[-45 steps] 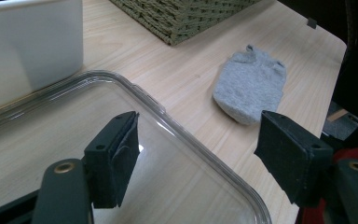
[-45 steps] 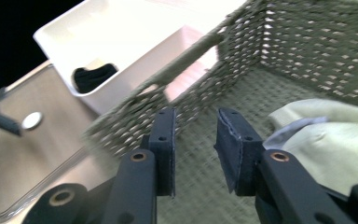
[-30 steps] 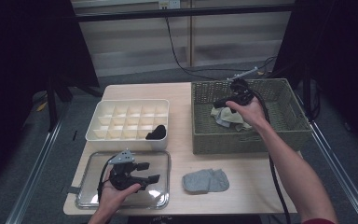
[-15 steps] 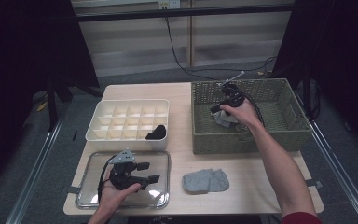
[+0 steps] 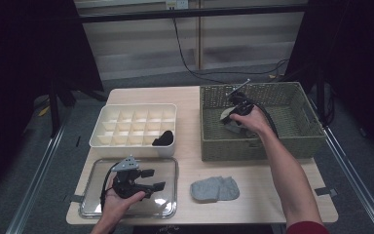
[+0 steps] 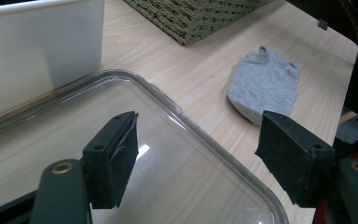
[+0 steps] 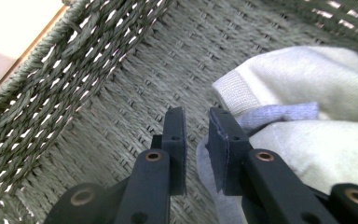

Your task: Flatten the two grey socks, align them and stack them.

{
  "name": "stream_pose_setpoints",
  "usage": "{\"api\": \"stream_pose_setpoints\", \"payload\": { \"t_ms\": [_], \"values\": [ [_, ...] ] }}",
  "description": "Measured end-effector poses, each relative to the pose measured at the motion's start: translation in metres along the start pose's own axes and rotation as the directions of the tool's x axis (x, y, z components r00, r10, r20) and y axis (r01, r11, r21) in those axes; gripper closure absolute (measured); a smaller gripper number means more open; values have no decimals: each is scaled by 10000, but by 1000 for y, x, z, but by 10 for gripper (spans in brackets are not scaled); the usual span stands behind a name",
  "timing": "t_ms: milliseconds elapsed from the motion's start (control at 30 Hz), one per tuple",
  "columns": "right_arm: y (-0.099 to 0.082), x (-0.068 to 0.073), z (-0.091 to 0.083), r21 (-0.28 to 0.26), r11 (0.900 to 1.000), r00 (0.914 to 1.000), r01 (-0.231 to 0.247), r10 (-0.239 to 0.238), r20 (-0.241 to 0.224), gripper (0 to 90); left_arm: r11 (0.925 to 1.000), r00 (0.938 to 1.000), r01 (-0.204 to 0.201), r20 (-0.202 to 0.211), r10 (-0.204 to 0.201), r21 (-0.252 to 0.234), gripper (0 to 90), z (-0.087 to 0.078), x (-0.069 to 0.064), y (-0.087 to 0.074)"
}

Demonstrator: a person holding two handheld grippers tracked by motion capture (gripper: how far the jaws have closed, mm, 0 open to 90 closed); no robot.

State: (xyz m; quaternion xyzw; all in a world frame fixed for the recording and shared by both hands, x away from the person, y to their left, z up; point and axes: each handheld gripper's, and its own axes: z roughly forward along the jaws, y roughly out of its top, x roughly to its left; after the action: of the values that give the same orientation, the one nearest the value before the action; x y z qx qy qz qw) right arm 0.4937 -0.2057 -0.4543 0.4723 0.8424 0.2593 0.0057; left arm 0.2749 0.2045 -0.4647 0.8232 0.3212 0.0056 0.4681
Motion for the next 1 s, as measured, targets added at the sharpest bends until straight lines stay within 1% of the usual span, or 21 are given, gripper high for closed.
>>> {"api": "stream_pose_setpoints", "payload": {
  "t_ms": [100, 167, 200, 267, 300, 367, 433, 467, 500, 533, 567, 600, 633, 667, 733, 767, 800, 833, 867, 900, 1000],
  "values": [
    [0, -1, 4, 402, 9992, 10000, -8, 5, 87, 759, 10000, 10000, 36, 29, -36, -21, 285, 0, 1, 0],
    [-1, -2, 6, 460, 9989, 9999, -31, 27, 107, 737, 9994, 9992, 335, 226, -333, -95, 284, 3, 2, 1],
    [-1, -2, 6, 551, 9984, 9998, -113, 106, 141, 728, 9992, 9988, 386, 308, -382, -110, 284, 5, 3, 2],
    [-2, -2, 7, 707, 9974, 9997, -121, 108, 199, 724, 10000, 10000, -13, 8, 13, 48, 284, 8, 1, 6],
    [-2, -2, 8, 774, 9969, 9996, -155, 136, 250, 724, 10000, 9999, 63, 149, -63, 0, 282, 9, 2, 6],
    [-2, -3, 10, 700, 9975, 9997, -45, 29, 231, 722, 9999, 10000, 34, 49, -35, 152, 280, 10, 3, 5],
    [-2, -4, 10, 839, 9964, 9996, -68, 45, 272, 700, 9999, 9999, 64, 111, -65, 115, 280, 10, 3, 5],
    [-2, -4, 12, 878, 9961, 9997, -87, 68, 213, 702, 9999, 9999, 65, 129, -66, 79, 281, 10, 3, 5],
    [-2, -3, 12, 1049, 9944, 9995, -142, 111, 302, 718, 10000, 9999, 49, 149, -50, 80, 280, 10, 2, 5],
    [-2, -4, 14, 1059, 9944, 9994, -10, -25, 334, 717, 9999, 9999, 18, 146, -19, 109, 280, 10, 2, 5],
    [-2, -3, 16, 1233, 9923, 9996, -101, 68, 272, 713, 9999, 9999, 18, 146, -19, 109, 281, 10, 2, 5],
    [-2, -3, 16, 1233, 9923, 9996, -101, 68, 272, 713, 9999, 9999, -25, 115, 24, 150, 281, 10, 1, 4],
    [-2, -2, 18, 1271, 9919, 9994, 41, -84, 327, 751, 9997, 9999, -111, 82, 109, 228, 280, 11, -1, 4],
    [-2, -3, 19, 1260, 9920, 9995, 14, -53, 309, 756, 9996, 9999, -144, 80, 142, 256, 280, 11, -1, 4],
    [-2, -2, 19, 1385, 9904, 9992, -28, -28, 398, 809, 9993, 9998, -198, 41, 197, 330, 280, 11, -2, 3],
    [-2, -3, 21, 1324, 9912, 9992, 87, -139, 377, 821, 9993, 9997, -223, 36, 222, 303, 280, 11, -3, 3],
    [-2, -1, 21, 1462, 9892, 9991, 75, -135, 402, 854, 9992, 9997, -254, 78, 252, 318, 280, 10, -3, 3],
    [-2, 1, 23, 1633, 9862, 9985, 281, -354, 417, 866, 9991, 9996, -262, 86, 259, 338, 280, 10, -3, 3],
    [-1, 3, 24, 1670, 9849, 9969, 460, -560, 553, 874, 9991, 9996, -266, 80, 263, 335, 280, 10, -3, 2],
    [-1, 4, 23, 1789, 9831, 9965, 387, -512, 657, 882, 9993, 9997, -216, 102, 213, 309, 280, 9, -3, 2],
    [0, 4, 23, 1769, 9835, 9963, 386, -515, 687, 900, 9993, 9997, -235, 59, 234, 286, 280, 9, -2, 2]
  ]
}}
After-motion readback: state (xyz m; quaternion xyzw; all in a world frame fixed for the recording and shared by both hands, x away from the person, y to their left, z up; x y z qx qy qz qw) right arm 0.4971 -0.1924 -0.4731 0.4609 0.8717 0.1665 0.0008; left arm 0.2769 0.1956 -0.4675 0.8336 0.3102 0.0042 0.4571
